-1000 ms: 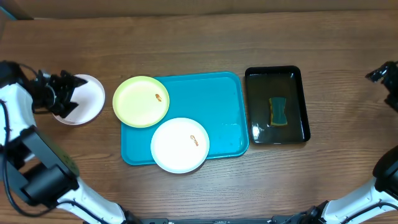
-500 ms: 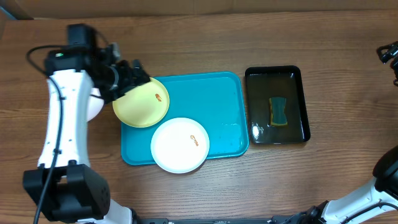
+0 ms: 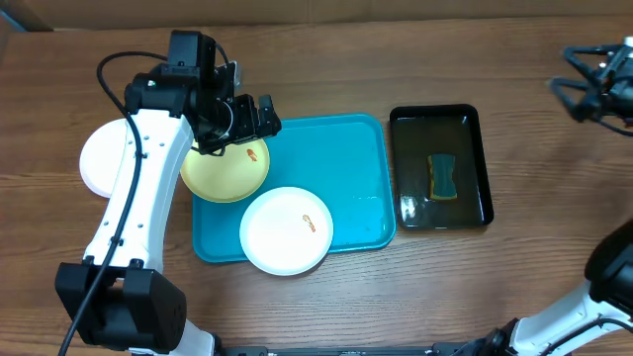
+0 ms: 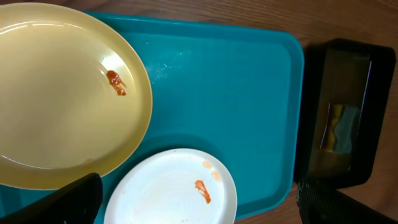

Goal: Clean dirty plates on tray and stack at the side

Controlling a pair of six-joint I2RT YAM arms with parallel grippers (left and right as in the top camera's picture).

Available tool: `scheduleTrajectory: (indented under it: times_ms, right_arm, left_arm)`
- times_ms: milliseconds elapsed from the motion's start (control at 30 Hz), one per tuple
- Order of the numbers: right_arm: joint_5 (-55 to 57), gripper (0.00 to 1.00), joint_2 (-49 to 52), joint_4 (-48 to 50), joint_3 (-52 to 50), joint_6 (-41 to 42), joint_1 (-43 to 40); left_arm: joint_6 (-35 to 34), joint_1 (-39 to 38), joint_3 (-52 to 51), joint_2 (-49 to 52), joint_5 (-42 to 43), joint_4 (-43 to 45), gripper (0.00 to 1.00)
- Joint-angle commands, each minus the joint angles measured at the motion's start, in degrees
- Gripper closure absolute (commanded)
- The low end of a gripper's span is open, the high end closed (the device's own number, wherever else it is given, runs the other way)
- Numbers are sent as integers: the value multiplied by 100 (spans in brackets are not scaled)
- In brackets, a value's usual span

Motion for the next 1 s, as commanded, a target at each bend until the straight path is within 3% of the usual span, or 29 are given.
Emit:
scheduleTrajectory:
  times_ms: [0, 100, 133, 200, 267, 333, 367, 467, 500, 567, 633, 700, 833, 967]
  right_arm:
    - [-723, 0, -39, -442, 111, -415, 581]
    - [251, 0, -42, -1235, 111, -1062, 1316]
    - [699, 6, -42, -1458, 111, -1193, 1567]
    - [1725, 32, -42, -1814, 111, -1392, 2157]
    - [2712, 71, -42, -2006, 111, -1427, 2767]
    - [3364, 91, -44, -2085, 114, -1423, 3285]
    - [3615, 96, -52, -2140, 114, -1421, 3558]
    - [4341, 96, -52, -2426, 111, -1189, 4175]
    - [4725, 96, -52, -2529, 101, -997, 4354]
    - [5657, 96, -52, -2741, 20, -457, 4721]
    - [6365, 96, -52, -2903, -129, 7, 5051]
    - [6568, 96, -52, -2903, -352, 302, 5351]
    - [6636, 96, -52, -2334, -1049, 640, 6019]
    - [7108, 96, -50, -1556, -1716, 1187, 6511]
  left_arm:
    - [-118, -11, 15, 31, -90, 4, 0]
    - [-127, -11, 15, 31, -295, 13, 0]
    - [-127, -11, 15, 31, -367, 22, 0]
    - [-125, -11, 15, 31, -579, 26, 0]
    - [-122, -11, 15, 31, -815, 2, 0]
    - [-122, -11, 15, 31, -944, -22, 0]
    - [-122, -11, 15, 31, -1005, -24, 0]
    - [-127, -2, 17, 31, -1353, -13, 0]
    - [-177, 7, 15, 31, -1578, -15, 6]
    - [-490, 28, 15, 31, -2035, -59, 31]
    - [-673, 46, 15, 31, -2288, -94, 47]
    - [-688, 92, 15, 31, -2409, -101, 56]
    - [-769, 284, 15, 31, -2422, -96, 57]
    - [-780, 553, 15, 31, -2076, -105, 49]
